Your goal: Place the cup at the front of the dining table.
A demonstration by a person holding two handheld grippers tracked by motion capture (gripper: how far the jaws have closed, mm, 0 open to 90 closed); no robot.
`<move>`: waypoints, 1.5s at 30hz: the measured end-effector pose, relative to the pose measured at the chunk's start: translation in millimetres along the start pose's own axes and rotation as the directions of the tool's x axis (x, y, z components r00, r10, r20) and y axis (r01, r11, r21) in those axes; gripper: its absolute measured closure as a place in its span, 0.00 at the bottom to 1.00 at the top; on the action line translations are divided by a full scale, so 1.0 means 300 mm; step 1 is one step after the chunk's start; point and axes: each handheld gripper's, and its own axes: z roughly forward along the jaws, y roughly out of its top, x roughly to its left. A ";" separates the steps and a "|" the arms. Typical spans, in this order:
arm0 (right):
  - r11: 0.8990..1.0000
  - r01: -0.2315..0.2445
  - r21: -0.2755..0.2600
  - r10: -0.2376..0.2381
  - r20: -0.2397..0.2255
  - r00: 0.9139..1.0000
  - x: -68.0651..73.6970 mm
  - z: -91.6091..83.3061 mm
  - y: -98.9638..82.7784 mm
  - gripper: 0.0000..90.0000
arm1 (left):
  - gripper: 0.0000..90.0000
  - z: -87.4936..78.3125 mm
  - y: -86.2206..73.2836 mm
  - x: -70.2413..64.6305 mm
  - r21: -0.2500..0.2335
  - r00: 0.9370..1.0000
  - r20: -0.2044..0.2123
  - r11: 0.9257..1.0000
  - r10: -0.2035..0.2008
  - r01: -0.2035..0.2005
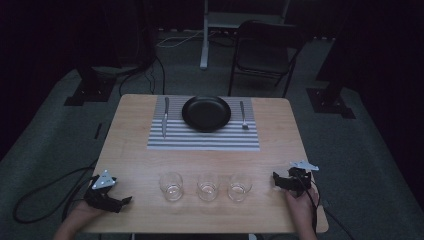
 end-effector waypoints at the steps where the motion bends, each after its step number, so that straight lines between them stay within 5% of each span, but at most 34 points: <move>1: 1.000 -0.001 0.000 0.001 0.000 1.000 0.000 0.000 0.000 0.13 | 0.00 0.000 0.000 0.001 0.001 1.000 0.002 1.000 0.002 -0.002; 17: 1.000 0.000 -0.001 0.000 0.000 1.000 0.000 0.000 0.000 0.13 | 0.02 -0.047 -0.036 -0.023 -0.014 0.999 0.036 1.000 -0.020 0.021; 30: 1.000 0.000 -0.001 0.000 0.000 1.000 0.000 0.000 0.000 0.13 | 0.02 -0.006 0.022 -0.106 -0.013 0.992 0.116 0.999 0.049 -0.048; 45: 1.000 0.000 0.000 0.000 0.000 1.000 0.000 0.000 0.000 0.13 | 0.06 0.030 0.076 -0.163 -0.024 0.986 0.138 0.995 0.094 -0.092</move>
